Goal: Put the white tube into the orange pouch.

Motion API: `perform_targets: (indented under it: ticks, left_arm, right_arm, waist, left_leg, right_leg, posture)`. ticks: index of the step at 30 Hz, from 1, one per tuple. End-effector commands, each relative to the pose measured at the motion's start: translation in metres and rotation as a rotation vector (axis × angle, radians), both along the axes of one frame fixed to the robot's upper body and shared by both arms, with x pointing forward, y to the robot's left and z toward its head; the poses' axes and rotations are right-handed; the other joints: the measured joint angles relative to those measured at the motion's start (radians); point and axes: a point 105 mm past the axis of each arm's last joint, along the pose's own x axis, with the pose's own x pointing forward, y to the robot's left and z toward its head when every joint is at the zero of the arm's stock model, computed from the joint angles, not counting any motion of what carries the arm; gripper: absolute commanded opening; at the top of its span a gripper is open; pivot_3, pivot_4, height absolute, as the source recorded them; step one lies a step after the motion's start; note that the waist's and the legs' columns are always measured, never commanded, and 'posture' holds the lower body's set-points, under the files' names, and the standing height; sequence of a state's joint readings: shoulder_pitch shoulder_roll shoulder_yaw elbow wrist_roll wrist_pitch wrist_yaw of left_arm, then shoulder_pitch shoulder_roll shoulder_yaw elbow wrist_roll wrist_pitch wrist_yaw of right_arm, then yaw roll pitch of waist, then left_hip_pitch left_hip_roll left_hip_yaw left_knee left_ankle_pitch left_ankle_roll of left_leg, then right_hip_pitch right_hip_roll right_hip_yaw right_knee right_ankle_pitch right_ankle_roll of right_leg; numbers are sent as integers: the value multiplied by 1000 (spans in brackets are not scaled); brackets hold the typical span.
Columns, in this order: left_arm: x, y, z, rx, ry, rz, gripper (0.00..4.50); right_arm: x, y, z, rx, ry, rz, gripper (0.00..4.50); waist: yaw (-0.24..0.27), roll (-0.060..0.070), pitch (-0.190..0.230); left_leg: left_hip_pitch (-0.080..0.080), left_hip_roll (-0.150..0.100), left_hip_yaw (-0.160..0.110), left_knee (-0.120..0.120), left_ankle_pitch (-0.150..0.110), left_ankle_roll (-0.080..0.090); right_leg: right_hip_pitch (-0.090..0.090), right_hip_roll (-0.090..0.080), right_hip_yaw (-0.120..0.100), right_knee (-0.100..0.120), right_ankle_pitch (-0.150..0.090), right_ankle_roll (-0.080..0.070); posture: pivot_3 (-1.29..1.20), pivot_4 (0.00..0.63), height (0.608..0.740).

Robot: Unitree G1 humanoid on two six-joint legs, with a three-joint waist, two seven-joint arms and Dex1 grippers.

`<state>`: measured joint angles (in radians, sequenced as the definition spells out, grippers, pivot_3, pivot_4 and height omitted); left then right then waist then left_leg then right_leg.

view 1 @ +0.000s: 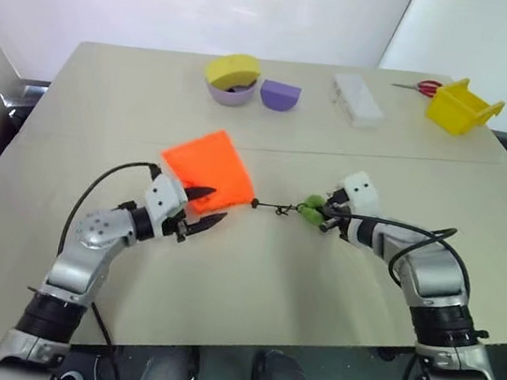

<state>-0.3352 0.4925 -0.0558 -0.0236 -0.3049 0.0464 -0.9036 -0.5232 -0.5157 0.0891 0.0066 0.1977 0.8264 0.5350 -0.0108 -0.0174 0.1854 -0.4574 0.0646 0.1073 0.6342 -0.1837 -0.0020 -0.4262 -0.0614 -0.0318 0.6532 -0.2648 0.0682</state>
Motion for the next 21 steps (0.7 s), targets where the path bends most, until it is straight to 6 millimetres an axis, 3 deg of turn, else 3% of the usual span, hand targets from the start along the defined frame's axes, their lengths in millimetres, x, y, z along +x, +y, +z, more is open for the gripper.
perform_targets:
  ticks: [1,11,15,18,21]
  left_arm:
    - [-1,-12,26,-37,-31,-115,2811]
    - [57,-27,2,192,91,-248,2811]
    - [66,-43,3,175,184,-321,2811]
    - [65,-43,-10,302,214,-373,2811]
    - [73,-43,-7,352,192,-348,2811]
  right_arm:
    - [2,0,2,-10,-18,-7,0]
    - [6,11,3,5,-31,3,0]
    - [7,14,4,10,-34,4,0]
    - [7,16,5,11,-39,6,0]
    - [8,17,5,10,-43,8,0]
  waist:
    - [-1,0,0]
    - [-4,0,0]
    - [-3,0,0]
    - [-10,0,0]
    - [-8,0,0]
  left_leg:
    - [0,0,0,0,0,0]
    - [-1,0,0,5,0,0]
    - [-4,0,0,7,0,1]
    - [-4,1,0,8,0,2]
    - [-4,2,-1,9,0,2]
  right_leg:
    - [0,0,0,0,0,0]
    - [0,5,0,1,2,1]
    - [-1,6,-1,1,2,2]
    - [-1,7,-1,1,2,2]
    - [-1,8,0,1,2,1]
  posture:
    - [0,150,740]
    - [0,150,740]
    - [0,150,740]
    - [0,150,740]
    - [0,150,740]
